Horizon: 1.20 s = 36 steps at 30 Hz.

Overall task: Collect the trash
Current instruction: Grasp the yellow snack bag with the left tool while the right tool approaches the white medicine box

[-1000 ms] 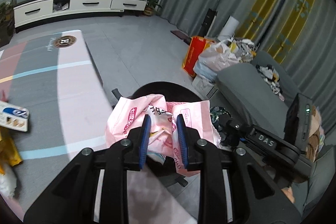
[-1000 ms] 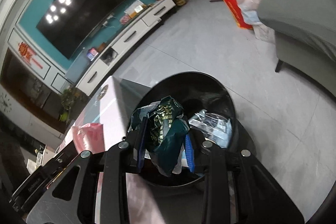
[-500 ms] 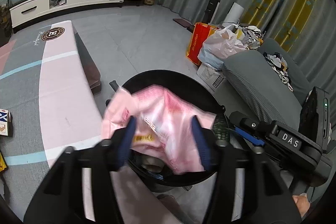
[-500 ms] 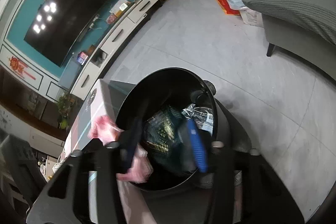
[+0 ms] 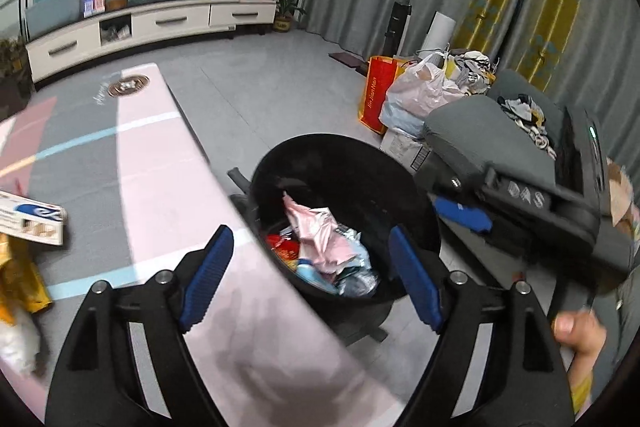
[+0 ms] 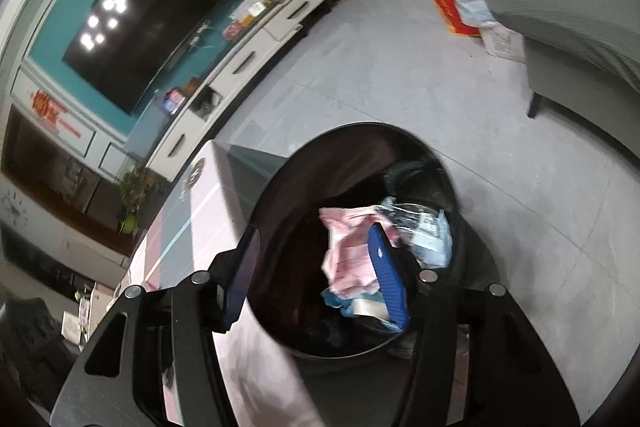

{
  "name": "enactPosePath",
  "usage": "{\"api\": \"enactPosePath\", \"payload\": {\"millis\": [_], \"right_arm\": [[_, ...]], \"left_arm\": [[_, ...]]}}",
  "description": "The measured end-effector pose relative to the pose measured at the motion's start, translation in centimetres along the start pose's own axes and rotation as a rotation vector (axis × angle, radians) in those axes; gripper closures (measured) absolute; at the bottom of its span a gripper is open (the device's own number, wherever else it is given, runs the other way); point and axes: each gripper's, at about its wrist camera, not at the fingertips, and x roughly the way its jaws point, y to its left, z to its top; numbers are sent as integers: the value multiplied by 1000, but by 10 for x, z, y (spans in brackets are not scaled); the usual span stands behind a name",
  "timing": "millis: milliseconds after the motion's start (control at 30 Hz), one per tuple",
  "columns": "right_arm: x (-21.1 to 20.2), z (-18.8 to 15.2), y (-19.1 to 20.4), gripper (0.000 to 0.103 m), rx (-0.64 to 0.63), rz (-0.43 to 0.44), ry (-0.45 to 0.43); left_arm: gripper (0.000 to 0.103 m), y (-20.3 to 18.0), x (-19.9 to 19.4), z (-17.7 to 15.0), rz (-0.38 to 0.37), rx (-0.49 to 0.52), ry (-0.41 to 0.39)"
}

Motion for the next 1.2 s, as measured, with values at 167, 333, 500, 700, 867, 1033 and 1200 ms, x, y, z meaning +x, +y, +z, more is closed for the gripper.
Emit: {"api": "enactPosePath", "payload": {"millis": [167,333,500,700,867,1033,1200], "right_arm": [[10,-11,31,47,-94,28,27],[23,-30,69,47,-199,59,66],[40,-56,109,47,-301,91,118],[55,-83,143,47,-398,114,144],[73,-106,172,47,-478,118,160],[92,-119,186,47,-469,127,204],[101,-126,195,47,-451,142,224]], "left_arm": [[21,10,-33,-14,38,42,-42],[19,46,-84,-24,53,-1,-121],[19,100,-137,-32,116,-120,-218],[19,169,-178,-49,322,-263,-296],[19,217,-179,-62,337,-393,-270],[30,240,-173,-61,273,-470,-270],[42,246,-147,-52,246,-489,-234]]}}
